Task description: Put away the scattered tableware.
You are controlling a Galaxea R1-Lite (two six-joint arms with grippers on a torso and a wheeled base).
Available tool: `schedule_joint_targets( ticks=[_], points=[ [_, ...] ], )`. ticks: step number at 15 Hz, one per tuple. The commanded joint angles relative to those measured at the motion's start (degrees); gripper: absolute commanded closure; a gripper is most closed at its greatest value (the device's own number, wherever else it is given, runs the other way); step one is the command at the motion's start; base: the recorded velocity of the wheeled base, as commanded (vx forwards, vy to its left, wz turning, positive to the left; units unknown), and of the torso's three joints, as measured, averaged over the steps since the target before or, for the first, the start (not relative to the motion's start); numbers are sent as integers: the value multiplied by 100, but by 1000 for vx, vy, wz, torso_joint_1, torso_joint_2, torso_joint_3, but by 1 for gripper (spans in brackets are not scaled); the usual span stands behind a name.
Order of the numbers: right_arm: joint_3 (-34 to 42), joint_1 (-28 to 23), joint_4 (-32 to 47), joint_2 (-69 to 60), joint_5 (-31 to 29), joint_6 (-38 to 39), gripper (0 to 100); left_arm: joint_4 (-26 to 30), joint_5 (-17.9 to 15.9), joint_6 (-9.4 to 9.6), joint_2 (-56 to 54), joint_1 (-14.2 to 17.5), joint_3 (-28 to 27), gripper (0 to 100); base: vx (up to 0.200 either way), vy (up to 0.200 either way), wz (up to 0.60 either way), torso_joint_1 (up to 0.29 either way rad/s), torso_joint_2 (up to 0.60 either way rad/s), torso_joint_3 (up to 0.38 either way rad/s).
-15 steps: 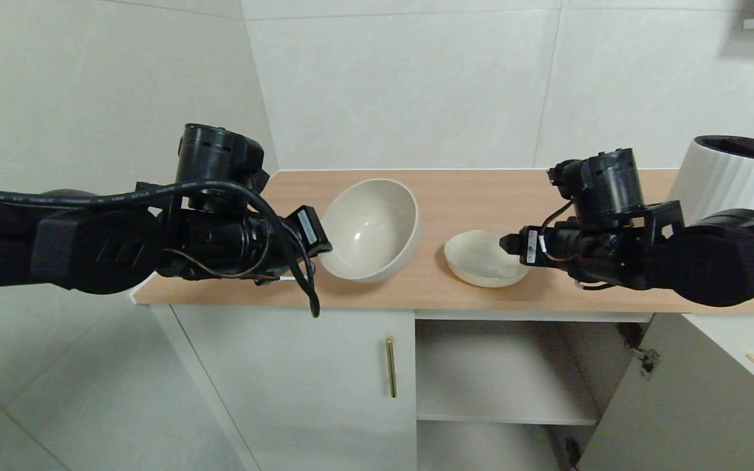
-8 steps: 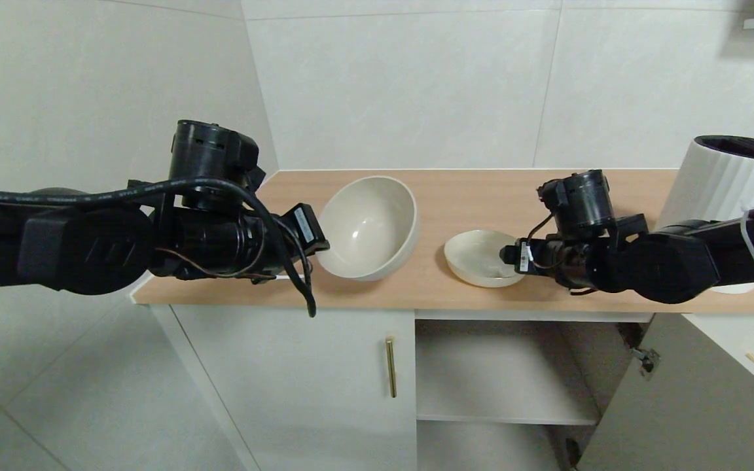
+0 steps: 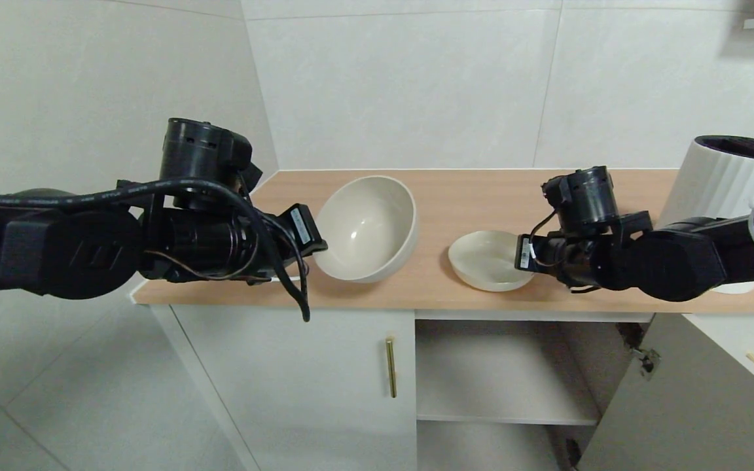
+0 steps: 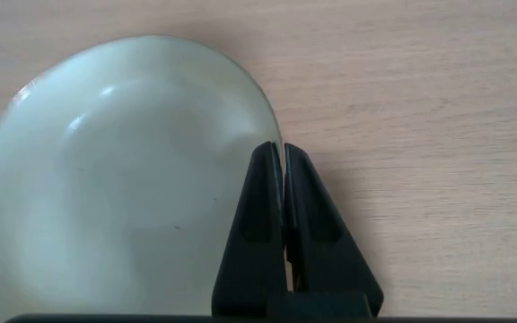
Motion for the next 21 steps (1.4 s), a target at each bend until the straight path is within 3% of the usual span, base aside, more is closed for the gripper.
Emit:
schedule_joint_targets(
  ticks=[1,5,8,10,12,14,21],
  points=[
    [97,9,33,-388,112,29,100,-1,3,91,-160,-1,147,100,0,0,0,0,0,0],
    [528,18,648,-1425,982,355,100,-274,3,408,-635,7,701,100,0,0,0,0,0,0],
    [1064,-17,1316,-2269,1869,399,100,-1100,3,935,-1250,16,1756,100,0,0,0,0,0,0],
    [1512,-9,1334,-2673,2133,451,100,-1293,-32,1366,-1514,7,2248,100,0,0,0,0,0,0],
    [1969,-9,1334,-3148,2652,451,100,-1302,-41,1594,-1602,-28,2450,100,0,0,0,0,0,0],
    [2110,-17,1343,-3385,2906,443,100,-1302,-41,1621,-1663,-133,2468,100,0,0,0,0,0,0],
    [2233,-79,1299,-3271,2898,390,100,-1293,-41,1594,-1602,-362,2485,100,0,0,0,0,0,0]
  ],
)
